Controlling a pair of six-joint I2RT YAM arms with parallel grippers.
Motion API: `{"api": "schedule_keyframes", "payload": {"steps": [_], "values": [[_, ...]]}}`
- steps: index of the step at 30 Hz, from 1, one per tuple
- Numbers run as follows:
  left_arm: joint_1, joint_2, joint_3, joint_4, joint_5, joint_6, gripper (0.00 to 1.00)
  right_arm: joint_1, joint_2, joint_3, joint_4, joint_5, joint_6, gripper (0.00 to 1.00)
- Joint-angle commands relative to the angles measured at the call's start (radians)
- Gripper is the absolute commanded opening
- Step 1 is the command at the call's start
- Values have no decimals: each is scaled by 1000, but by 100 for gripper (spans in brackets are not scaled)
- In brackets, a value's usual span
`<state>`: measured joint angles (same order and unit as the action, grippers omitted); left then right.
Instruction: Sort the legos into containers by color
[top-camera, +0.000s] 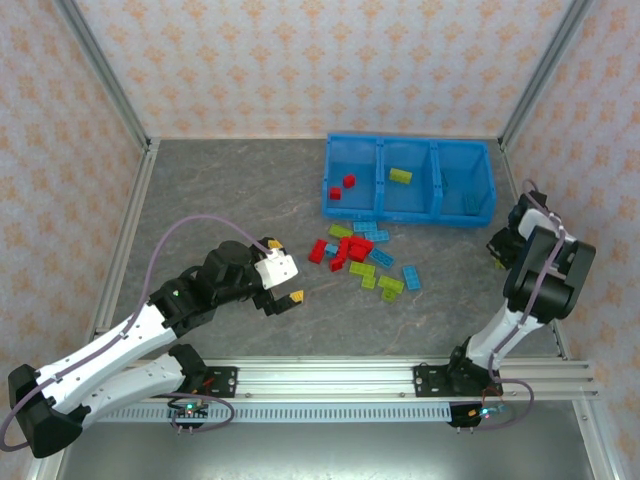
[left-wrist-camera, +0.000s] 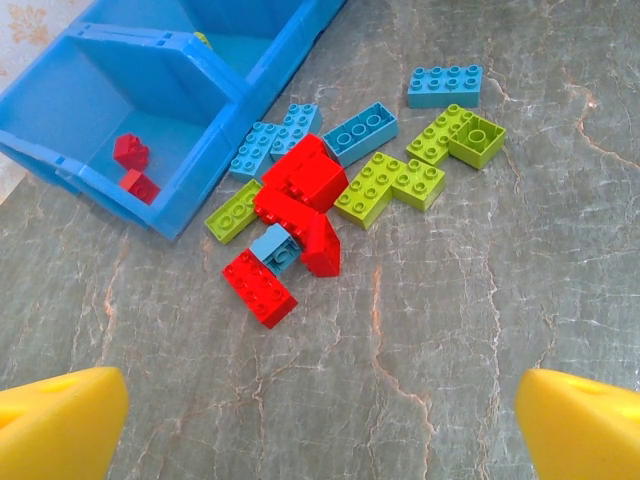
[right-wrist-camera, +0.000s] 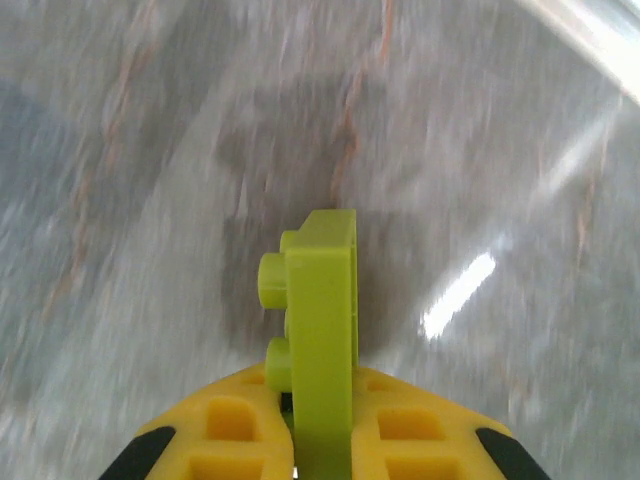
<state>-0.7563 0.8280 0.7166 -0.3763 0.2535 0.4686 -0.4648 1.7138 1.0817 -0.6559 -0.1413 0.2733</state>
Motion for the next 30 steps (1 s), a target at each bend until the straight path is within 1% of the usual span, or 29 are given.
{"api": "schedule_keyframes", "payload": {"steps": [1,3,5,7,9,11,12,15,16,19,22,23,24,26,27,28,30], "values": [[9,-9,6,28,-13,-10,100,37,-226,-53,-17,-95,30,0],[10,-9,4,34,-25,-11,100,105,-352,-81,-31,-128,50,0],[11,-10,1,45,-47,-14,100,205,-481,-94,-32,-171,77,0],[16,-9,0,66,-80,-39,100,315,-585,-114,48,-229,116,0],[33,0,5,84,-108,-68,100,419,-615,-111,139,-264,145,0],[52,15,17,85,-111,-81,100,521,-564,-58,177,-241,114,0],[60,22,25,83,-111,-88,100,562,-504,-11,162,-202,81,0],[71,35,35,73,-122,-93,100,643,-287,179,45,-103,-32,0],[71,37,35,70,-127,-92,100,658,-215,234,27,-58,-63,0],[72,31,30,77,-140,-103,100,661,-29,375,-2,32,-114,0],[72,9,8,113,-153,-104,100,660,144,534,-50,96,-153,0],[73,7,3,118,-159,-103,100,660,187,580,-70,107,-161,2],[72,5,3,115,-164,-101,100,659,231,639,-103,114,-170,8],[73,7,7,104,-174,-98,100,660,277,719,-153,123,-173,32],[73,6,9,102,-177,-95,100,659,282,746,-169,116,-172,38],[74,6,9,102,-177,-94,100,660,275,754,-174,112,-170,42],[74,2,9,103,-177,-92,100,660,244,741,-171,106,-163,45]]}}
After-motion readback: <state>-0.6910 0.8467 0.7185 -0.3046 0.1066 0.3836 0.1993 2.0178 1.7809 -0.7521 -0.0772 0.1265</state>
